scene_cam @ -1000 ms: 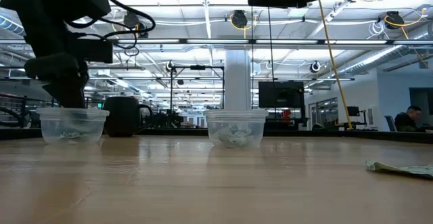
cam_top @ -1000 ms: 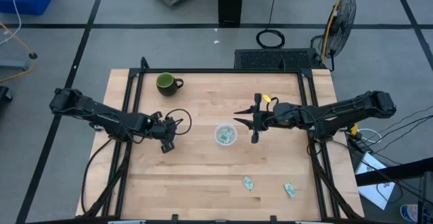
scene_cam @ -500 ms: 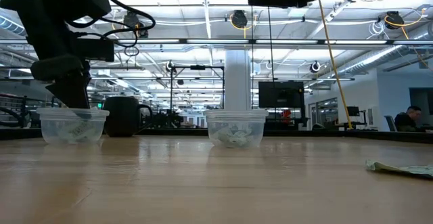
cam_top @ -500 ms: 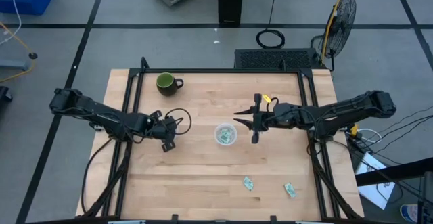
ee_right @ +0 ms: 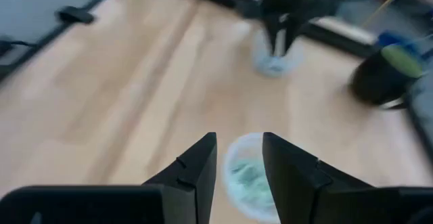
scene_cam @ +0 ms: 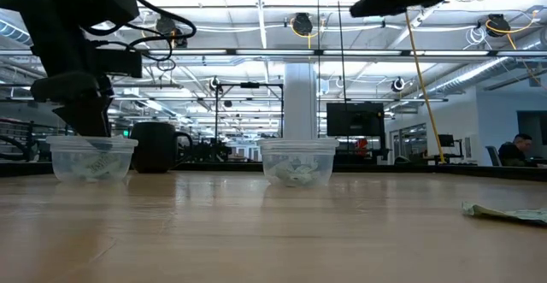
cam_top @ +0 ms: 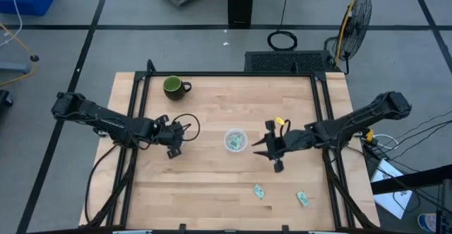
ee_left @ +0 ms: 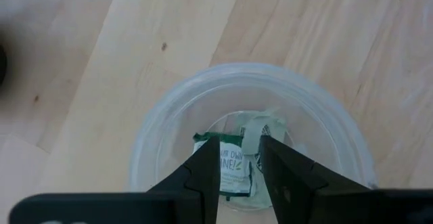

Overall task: Pick and place Stevia / Truvia into bins
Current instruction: Put the white stevia packet into the right transparent container

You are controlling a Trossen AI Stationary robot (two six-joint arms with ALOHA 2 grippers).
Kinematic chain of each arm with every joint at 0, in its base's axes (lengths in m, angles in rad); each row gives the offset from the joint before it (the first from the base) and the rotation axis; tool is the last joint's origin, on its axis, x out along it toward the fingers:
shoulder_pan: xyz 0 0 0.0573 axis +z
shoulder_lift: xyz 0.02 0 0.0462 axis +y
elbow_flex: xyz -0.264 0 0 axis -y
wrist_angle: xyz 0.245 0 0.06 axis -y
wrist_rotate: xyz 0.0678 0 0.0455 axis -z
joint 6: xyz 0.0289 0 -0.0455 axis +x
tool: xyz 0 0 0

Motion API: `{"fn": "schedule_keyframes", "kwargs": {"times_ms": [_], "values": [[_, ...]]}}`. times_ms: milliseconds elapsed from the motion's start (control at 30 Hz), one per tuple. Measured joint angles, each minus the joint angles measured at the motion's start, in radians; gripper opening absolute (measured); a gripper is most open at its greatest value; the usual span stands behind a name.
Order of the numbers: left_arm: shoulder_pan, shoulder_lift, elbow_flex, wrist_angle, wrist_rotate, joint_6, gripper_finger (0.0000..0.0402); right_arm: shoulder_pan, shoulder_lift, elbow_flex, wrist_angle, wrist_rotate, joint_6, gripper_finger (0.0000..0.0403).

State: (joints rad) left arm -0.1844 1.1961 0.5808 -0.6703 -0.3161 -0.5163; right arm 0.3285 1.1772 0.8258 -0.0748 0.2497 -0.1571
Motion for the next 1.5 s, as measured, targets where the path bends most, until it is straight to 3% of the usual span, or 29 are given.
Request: {"fn": "schedule_keyframes", "kwargs": {"times_ms": [300, 600, 867, 967, 1133, 1233, 1333, 1500], "values": [[0.0, -0.001, 0.16, -0.149, -0.023, -0.037, 0.0113, 0.02, 0.122, 0.137, -0.271, -0.288, 0.207, 0.0123], [0.0, 0.0, 0.268, -0.134, -0.112, 0.047, 0.0113, 0.057, 0.294, 0.122, -0.318, -0.502, 0.236, 0.0123], [0.0, 0.0, 0.269, -0.131, -0.131, 0.067, 0.0113, 0.118, 0.314, 0.123, -0.367, -0.515, 0.287, 0.0123], [0.0, 0.0, 0.269, -0.131, -0.131, 0.067, 0.0113, 0.13, 0.306, 0.123, -0.514, -0.542, 0.414, 0.0123], [0.0, 0.0, 0.269, -0.128, -0.131, 0.065, 0.0113, 0.133, 0.304, 0.122, -0.736, -0.807, 0.82, 0.0123], [0.0, 0.0, 0.268, -0.119, -0.132, 0.05, 0.0113, 0.159, 0.303, 0.122, -0.762, -0.905, 0.92, 0.0123], [0.0, 0.0, 0.268, -0.115, -0.132, 0.025, 0.0113, 0.188, 0.303, 0.122, -0.76, -0.936, 0.942, 0.0123], [0.0, 0.0, 0.268, -0.112, -0.133, -0.002, 0.0113, 0.217, 0.322, 0.102, -0.726, -0.885, 0.989, 0.0123]]}}
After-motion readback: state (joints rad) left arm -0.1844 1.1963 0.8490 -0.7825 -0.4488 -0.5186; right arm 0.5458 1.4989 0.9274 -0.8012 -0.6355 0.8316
